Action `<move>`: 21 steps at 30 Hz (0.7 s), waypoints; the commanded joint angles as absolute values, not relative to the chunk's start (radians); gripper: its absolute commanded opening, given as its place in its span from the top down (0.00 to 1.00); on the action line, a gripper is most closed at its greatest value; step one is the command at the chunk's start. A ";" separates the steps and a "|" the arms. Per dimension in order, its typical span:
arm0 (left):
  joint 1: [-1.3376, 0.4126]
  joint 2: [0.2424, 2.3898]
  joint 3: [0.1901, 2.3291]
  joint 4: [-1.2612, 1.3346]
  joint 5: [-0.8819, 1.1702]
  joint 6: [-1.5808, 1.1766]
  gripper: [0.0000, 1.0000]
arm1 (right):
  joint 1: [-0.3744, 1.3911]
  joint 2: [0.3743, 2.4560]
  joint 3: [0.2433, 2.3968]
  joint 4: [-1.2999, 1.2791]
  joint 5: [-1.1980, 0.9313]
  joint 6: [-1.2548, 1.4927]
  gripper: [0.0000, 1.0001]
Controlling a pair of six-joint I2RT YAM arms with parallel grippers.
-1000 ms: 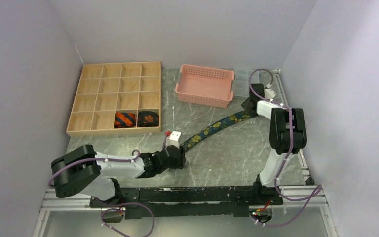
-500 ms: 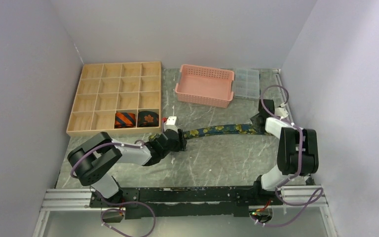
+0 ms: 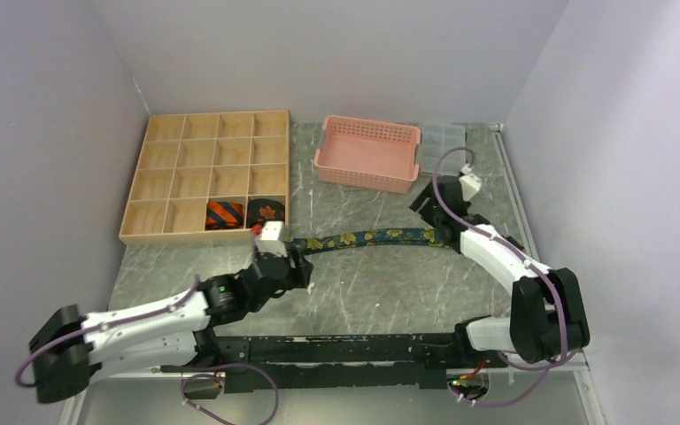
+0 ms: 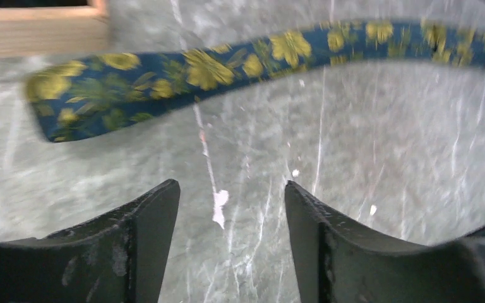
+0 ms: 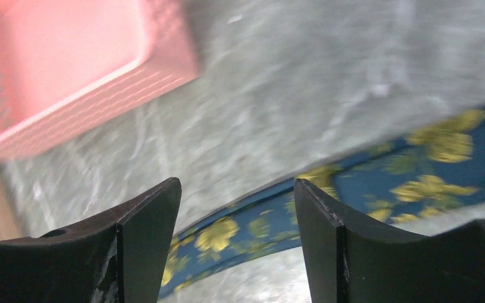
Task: Roll the ties
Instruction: Flatten out the tie at the center of the board.
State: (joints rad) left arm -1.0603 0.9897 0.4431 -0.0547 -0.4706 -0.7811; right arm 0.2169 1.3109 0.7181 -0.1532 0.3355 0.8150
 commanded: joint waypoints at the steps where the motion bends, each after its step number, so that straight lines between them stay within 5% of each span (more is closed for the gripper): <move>1: -1.058 0.789 0.400 -0.342 -0.733 -0.933 0.28 | 0.365 1.339 0.784 0.035 0.167 0.643 0.29; 7: -0.984 0.713 0.384 -0.285 -0.697 -0.836 0.23 | 0.595 1.561 0.961 0.010 0.181 0.524 0.30; 21: -0.913 0.827 0.539 -0.501 -0.646 -0.873 0.20 | 0.638 1.969 1.343 -0.080 0.278 0.412 0.34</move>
State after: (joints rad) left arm -0.9176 0.8806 0.4942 -0.3843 -0.6510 -0.8402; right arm 0.6312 1.9167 1.2427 -0.0612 0.2470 0.5076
